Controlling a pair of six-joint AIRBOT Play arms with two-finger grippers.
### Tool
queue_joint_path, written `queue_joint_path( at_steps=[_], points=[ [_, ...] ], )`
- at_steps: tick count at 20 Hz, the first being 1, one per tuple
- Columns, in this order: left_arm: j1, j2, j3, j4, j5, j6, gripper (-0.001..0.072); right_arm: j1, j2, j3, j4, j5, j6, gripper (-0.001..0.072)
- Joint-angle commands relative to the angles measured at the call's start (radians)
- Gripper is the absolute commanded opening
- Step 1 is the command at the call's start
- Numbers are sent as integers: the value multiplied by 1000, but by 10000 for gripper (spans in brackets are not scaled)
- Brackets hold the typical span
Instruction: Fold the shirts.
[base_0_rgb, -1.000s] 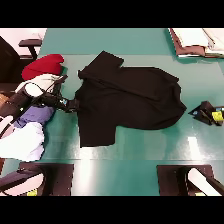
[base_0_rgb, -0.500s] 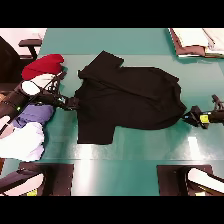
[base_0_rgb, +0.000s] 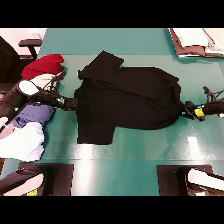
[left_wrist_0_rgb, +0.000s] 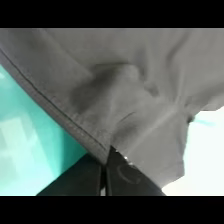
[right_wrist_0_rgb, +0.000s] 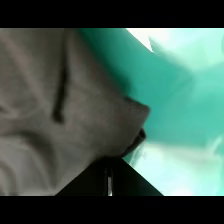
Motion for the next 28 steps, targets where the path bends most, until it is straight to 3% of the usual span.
queue_joint_path(
  at_steps=[1, 5, 8, 11, 14, 16, 20, 25, 28],
  points=[
    [0, 107, 71, 55, -20, -50, 23, 11, 108, 90, -20, 75, -2, 12],
    [0, 311, 395, 208, -43, -134, 23, 11, 350, 384, -12, 136, 3, 13],
    [0, 382, 726, 255, -37, -148, 23, 11, 459, 676, -17, 147, 27, 12],
    [0, 387, 1038, 256, -35, -171, 22, 11, 508, 917, -21, 149, 54, 13],
    [0, 387, 1205, 261, -8, -177, 22, 11, 498, 1122, -22, 196, 65, 13],
    [0, 387, 1223, 290, 10, -204, 22, 11, 447, 1251, -22, 275, 105, 12],
    [0, 341, 1115, 474, -119, -284, 23, 11, 353, 1313, -48, 386, 166, 12],
    [0, 166, 805, 471, -184, -298, 23, 26, 229, 1030, -49, 420, 173, 12],
    [0, 7, 656, 404, -153, -296, 24, 121, 75, 909, -171, 434, 172, 12]
  ],
)
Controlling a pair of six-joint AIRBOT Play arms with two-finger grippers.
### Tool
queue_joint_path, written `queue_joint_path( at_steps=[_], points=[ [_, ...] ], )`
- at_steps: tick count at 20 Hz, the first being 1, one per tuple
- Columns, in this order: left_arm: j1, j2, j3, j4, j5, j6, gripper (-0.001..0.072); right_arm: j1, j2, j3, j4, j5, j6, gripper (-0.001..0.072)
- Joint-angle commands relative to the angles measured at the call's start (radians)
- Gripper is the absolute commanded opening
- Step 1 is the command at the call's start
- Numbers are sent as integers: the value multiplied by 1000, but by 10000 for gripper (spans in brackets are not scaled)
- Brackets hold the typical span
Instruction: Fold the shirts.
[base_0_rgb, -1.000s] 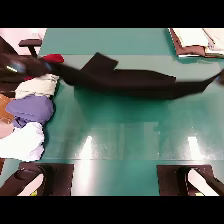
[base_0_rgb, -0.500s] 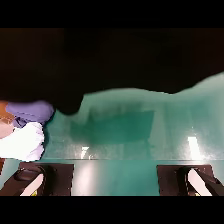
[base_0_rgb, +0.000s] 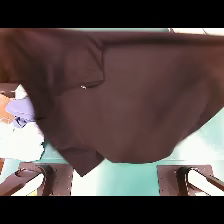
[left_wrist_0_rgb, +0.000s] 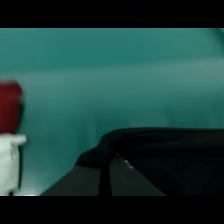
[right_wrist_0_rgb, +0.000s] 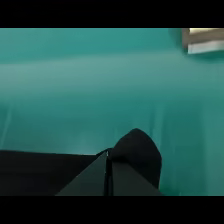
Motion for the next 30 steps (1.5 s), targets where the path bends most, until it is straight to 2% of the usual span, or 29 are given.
queue_joint_path(
  at_steps=[1, 4, 6, 9, 11, 13, 17, 21, 22, 23, 24, 25, 26, 30],
  points=[
    [1, -183, -163, -37, 21, -6, 24, 92, -169, -150, -105, 29, 5, 12],
    [1, -367, -177, -35, 79, 5, 24, 148, -344, -251, -112, -3, 4, 12],
    [1, -455, -176, -40, 159, 47, 24, 150, -443, -253, -105, -64, 4, 12],
    [1, -525, -176, -45, 269, 86, 24, 150, -558, -147, -103, -118, -4, 13],
    [2, -530, -174, -45, 297, 117, 23, 150, -596, -68, -102, -116, -7, 12],
    [10, -529, -158, -45, 229, 173, 23, 151, -589, -44, -104, -79, -34, 12],
    [69, -527, -188, -50, 17, 178, 24, 150, -471, -243, -111, -91, -59, 12],
    [82, -528, -307, -69, -2, 178, 24, 150, -375, -480, -102, -188, -59, 14],
    [82, -528, -332, -92, 3, 178, 42, 150, -360, -521, -102, -204, -58, 14],
    [82, -527, -348, -97, 11, 178, 278, 150, -347, -556, -101, -219, -58, 18],
    [82, -527, -356, -97, 11, 177, 567, 150, -339, -578, -98, -220, -58, 159],
    [82, -523, -355, -97, -3, 169, 526, 147, -333, -586, -77, -216, -58, 354],
    [82, -510, -353, -97, -29, 169, 491, 135, -321, -588, -48, -201, -60, 362],
    [82, -318, -454, -37, -100, 149, 490, 111, -188, -598, -6, -89, -97, 362]
  ],
)
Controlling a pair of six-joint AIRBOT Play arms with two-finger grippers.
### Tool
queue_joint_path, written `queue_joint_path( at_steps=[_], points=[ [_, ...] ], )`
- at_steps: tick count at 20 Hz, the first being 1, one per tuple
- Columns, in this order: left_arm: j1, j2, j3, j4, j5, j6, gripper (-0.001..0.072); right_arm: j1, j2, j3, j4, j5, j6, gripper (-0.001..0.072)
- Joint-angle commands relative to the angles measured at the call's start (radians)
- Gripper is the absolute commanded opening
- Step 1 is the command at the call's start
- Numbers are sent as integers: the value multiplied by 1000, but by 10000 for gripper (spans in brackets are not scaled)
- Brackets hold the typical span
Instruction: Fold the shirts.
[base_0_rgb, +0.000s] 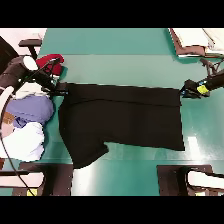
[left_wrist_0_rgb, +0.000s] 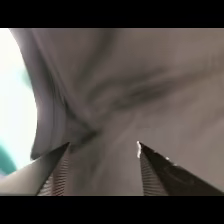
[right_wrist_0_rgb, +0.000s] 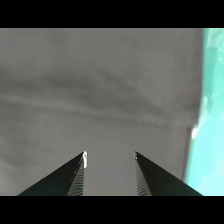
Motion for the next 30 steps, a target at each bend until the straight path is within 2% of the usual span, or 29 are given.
queue_joint_path(
  at_steps=[1, 8, 13, 15, 18, 19, 21, 22, 26, 27, 28, 30],
  points=[
    [0, 172, -143, 47, -55, -36, 490, -13, 136, -51, 33, 77, -18, 362],
    [0, 581, -735, 13, -60, -164, 490, -13, 378, -269, 42, 17, -18, 362],
    [0, 618, -897, -132, 36, -176, 490, -13, 388, -280, 42, 18, -19, 362],
    [0, 618, -922, -188, 100, -176, 490, -13, 388, -280, 42, 19, -22, 362],
    [0, 618, -929, -228, 124, -175, 488, -13, 388, -280, 41, 20, -22, 362],
    [0, 618, -929, -233, 124, -175, 460, -13, 388, -280, 41, 22, -23, 362],
    [0, 618, -929, -248, 123, -145, 128, -16, 388, -280, 23, 42, -35, 362],
    [0, 618, -927, -258, 121, -122, 25, -26, 388, -282, 6, 64, -40, 362],
    [0, 618, -854, -252, 84, -94, 22, -148, 389, -418, -105, 143, -40, 373],
    [0, 618, -828, -252, 69, -81, 22, -188, 389, -480, -150, 156, -40, 447],
    [0, 618, -805, -253, 60, -77, 22, -237, 388, -552, -175, 161, -40, 560],
    [0, 618, -765, -252, 53, -70, 22, -329, 386, -680, -161, 130, -40, 545]
  ],
)
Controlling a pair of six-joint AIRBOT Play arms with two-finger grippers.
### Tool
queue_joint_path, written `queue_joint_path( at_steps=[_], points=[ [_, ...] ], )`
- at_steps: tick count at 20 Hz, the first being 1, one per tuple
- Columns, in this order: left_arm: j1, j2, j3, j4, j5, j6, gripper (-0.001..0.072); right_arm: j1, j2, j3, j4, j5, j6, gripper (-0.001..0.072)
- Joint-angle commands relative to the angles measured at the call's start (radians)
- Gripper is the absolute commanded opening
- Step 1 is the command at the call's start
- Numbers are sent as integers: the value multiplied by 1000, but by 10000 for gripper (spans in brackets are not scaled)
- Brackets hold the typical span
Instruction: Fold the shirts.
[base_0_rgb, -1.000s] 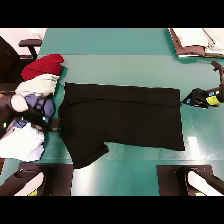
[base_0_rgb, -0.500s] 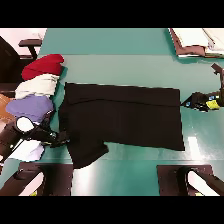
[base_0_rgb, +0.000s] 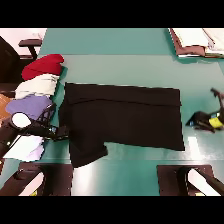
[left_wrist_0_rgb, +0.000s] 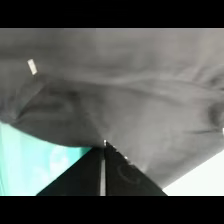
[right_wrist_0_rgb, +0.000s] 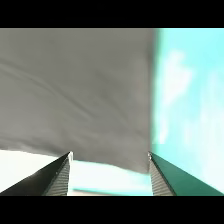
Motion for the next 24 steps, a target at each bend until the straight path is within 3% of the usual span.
queue_joint_path(
  at_steps=[1, 2, 5, 6, 9, 11, 14, 19, 24],
  points=[
    [0, 1, 69, -2, -20, 24, 22, -134, -2, -200, -27, -18, -2, 443],
    [0, 1, 81, -2, -20, 27, 22, -146, -2, -244, -12, -41, -10, 406],
    [0, 1, 89, 1, -20, 32, 22, -125, -2, -319, 53, -109, -18, 405],
    [0, 1, 89, 2, -22, 33, 22, -104, -2, -325, 55, -120, -18, 361],
    [0, 1, 89, 17, -60, 42, 22, -28, -2, -298, 47, -119, -18, 106],
    [0, 1, 89, 18, -90, 47, 22, 16, -2, -258, 43, -92, -17, 14],
    [0, 1, 129, 18, -95, 55, 22, 52, -2, -163, 44, -35, -15, 13],
    [0, -32, 333, 55, 10, 64, 21, 107, -34, 105, 46, -26, 3, 12],
    [1, -312, 587, 83, 132, 86, 22, 148, -256, 402, 47, -57, 4, 12]
  ],
)
